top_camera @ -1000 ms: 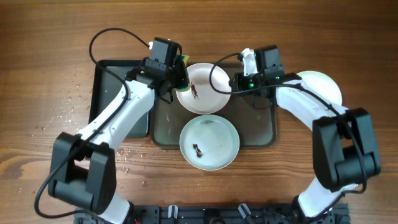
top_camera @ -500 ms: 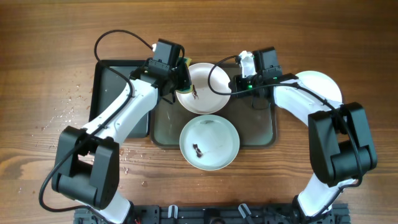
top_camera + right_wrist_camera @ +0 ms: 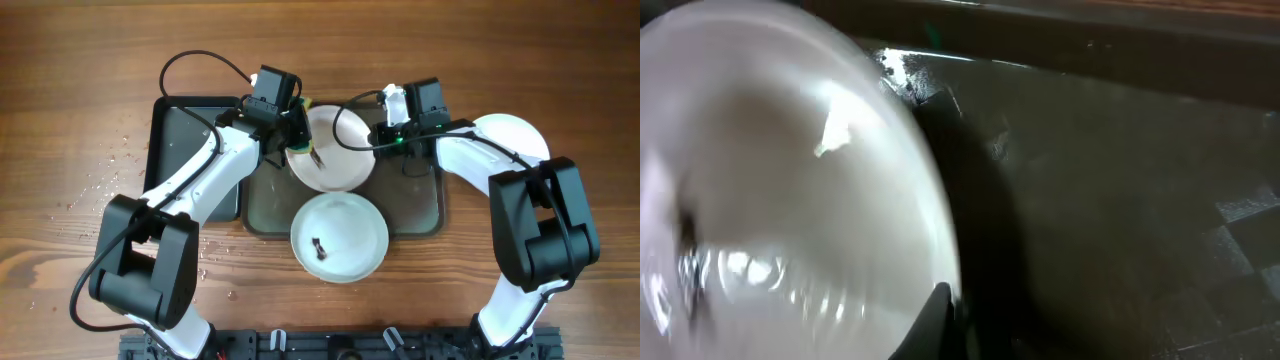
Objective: Clean dirty plates on tray and stack at the side
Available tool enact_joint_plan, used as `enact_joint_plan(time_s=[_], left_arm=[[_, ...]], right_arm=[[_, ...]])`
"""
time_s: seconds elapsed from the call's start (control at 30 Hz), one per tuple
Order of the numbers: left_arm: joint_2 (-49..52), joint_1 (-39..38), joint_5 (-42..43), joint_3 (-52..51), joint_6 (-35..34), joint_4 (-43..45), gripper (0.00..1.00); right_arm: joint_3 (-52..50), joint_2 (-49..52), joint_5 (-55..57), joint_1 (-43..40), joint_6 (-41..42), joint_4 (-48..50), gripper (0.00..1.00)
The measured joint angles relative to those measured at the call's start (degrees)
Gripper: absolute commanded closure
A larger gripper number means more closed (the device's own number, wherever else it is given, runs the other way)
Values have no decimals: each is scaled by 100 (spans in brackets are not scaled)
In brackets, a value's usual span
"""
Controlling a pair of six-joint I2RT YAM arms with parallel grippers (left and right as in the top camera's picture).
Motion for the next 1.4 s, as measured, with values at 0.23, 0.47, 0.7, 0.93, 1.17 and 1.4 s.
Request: enact_joint_plan(time_s=[0.23, 0.47, 0.7, 0.93, 1.17, 1.4], left_arm=[[0, 0, 0, 0, -2, -2, 96], [0, 0, 0, 0, -2, -2, 96], [0, 0, 0, 0, 11, 2, 96], [2, 0, 0, 0, 11, 160, 96], [2, -2, 0, 0, -87, 302, 96], [44, -258, -2, 0, -195, 271, 96]], right_arm=[[4, -11, -256, -4, 953, -179, 96], [4, -177, -120, -4, 1910, -186, 89], [92, -337, 212, -2, 1847, -166, 53], [1207, -334, 645, 7, 933, -2461, 51], [3136, -505, 1051, 7, -61, -3595, 28], [2809, -352, 1008, 7, -424, -3436, 57]])
